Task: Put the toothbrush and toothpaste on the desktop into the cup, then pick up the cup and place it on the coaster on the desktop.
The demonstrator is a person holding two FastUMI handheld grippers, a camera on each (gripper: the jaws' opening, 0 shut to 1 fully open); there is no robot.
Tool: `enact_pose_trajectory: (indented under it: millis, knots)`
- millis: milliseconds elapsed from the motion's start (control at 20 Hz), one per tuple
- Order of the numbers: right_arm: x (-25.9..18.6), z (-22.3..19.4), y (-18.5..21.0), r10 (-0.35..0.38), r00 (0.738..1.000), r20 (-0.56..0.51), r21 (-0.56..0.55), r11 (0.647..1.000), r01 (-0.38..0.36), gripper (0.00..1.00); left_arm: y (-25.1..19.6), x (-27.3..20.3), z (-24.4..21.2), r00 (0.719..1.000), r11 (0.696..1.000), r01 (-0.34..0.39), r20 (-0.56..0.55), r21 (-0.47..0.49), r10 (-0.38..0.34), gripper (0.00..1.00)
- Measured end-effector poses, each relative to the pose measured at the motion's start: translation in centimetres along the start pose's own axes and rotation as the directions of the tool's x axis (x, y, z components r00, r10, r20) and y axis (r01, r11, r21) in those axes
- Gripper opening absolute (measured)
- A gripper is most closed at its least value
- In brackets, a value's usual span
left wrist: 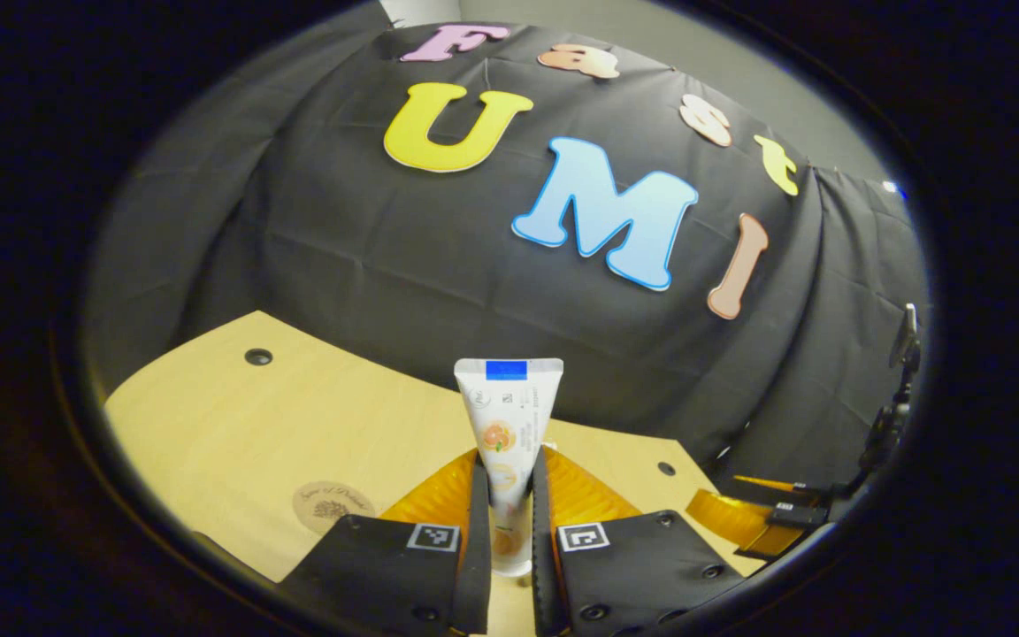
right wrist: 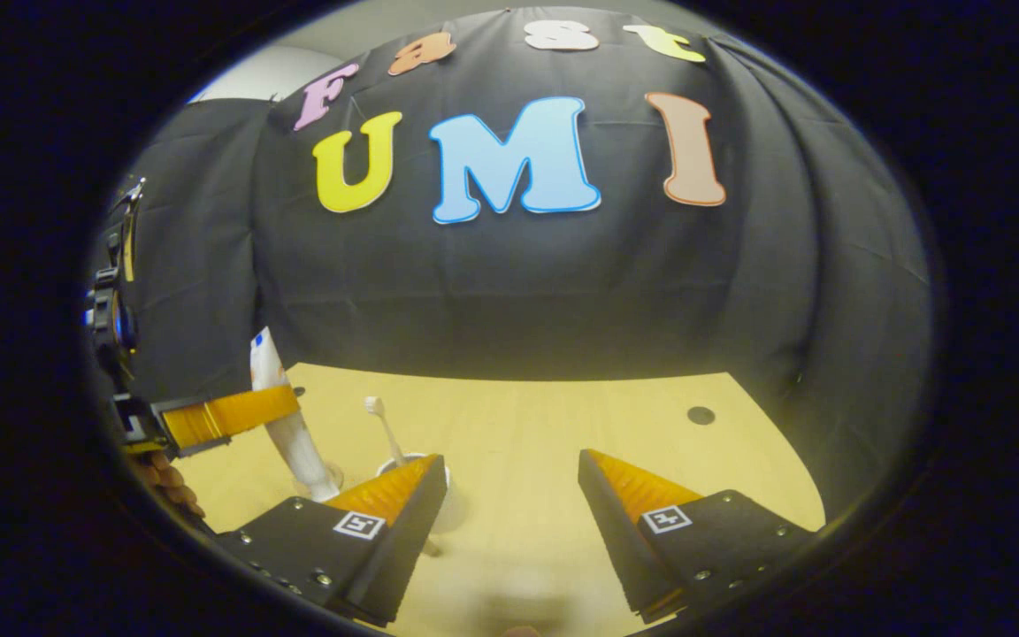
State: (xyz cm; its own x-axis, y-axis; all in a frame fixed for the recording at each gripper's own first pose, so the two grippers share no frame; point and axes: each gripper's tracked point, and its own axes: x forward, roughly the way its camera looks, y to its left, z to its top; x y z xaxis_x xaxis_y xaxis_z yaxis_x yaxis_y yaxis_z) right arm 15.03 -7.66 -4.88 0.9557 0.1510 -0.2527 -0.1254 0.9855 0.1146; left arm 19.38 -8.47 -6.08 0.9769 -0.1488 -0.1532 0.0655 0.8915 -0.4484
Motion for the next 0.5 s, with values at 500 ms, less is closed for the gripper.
enact_pose_trajectory:
  millis: [500]
  knots:
    - [-3.9,-4.9,-3.7,-0.085,0.989,-0.119,0.001,0.996,0.086,0.89,-1.5,5.6,-2.0,0.995,0.996,0.063,0.083,-0.071,-0.057,0.27]
